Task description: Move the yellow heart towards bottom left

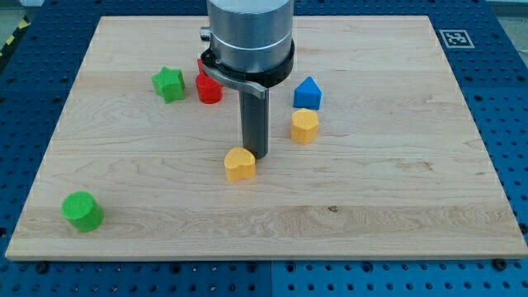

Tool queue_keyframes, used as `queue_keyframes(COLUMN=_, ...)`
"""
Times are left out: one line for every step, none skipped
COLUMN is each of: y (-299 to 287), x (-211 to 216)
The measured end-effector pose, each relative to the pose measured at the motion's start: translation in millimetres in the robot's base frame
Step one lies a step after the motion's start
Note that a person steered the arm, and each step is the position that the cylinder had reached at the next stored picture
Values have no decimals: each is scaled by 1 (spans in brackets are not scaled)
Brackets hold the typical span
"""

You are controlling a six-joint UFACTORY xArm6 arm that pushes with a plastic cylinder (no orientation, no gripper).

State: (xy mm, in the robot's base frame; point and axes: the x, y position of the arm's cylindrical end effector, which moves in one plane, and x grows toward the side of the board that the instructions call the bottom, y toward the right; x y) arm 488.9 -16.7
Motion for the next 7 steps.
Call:
queue_keyframes(y=0, x=13)
queue_keyframes(y=-2, x=30)
queue_keyframes(y=-14, x=31)
queue_keyframes(y=-20, x=47)
queue_keyframes(y=-20, x=62)
queue_keyframes(y=-21, x=66)
queue_keyframes(y=-27, x=66)
